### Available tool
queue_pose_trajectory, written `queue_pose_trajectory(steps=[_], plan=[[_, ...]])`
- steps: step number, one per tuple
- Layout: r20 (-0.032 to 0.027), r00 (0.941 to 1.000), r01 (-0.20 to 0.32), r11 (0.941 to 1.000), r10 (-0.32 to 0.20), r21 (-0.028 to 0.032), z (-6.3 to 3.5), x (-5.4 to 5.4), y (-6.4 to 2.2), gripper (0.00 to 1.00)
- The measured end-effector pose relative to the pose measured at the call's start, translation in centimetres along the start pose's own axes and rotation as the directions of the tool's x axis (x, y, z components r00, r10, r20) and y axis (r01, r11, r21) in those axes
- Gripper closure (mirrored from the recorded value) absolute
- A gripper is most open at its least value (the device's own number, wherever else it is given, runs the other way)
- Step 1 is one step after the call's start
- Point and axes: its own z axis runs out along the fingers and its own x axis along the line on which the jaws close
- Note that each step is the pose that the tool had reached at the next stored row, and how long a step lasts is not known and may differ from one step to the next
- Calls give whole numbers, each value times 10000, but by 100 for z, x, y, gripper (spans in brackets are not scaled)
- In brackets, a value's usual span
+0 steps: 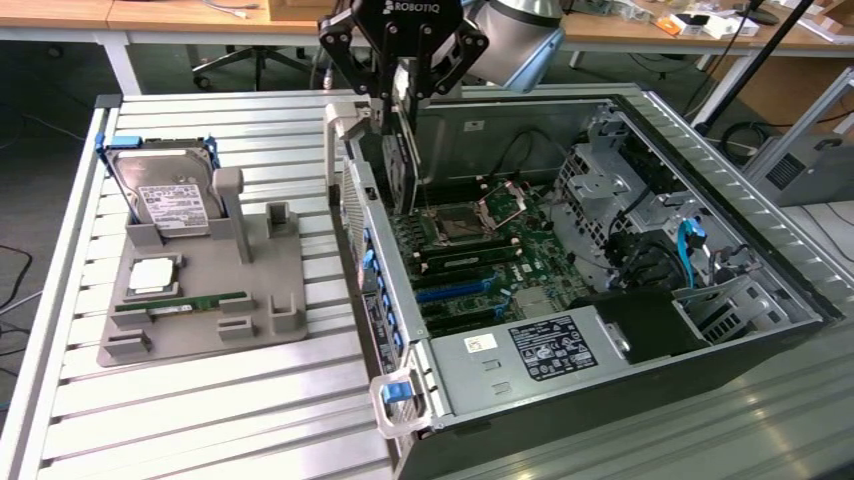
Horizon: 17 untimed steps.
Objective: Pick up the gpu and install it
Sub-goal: 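Pick up the gpu and move the gpu toward the slot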
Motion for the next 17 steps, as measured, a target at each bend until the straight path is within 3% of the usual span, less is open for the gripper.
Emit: queue_pose_trajectory(steps=[17], plan=[[3, 10000, 1, 10000, -1, 38, 4, -84, 6, 73]])
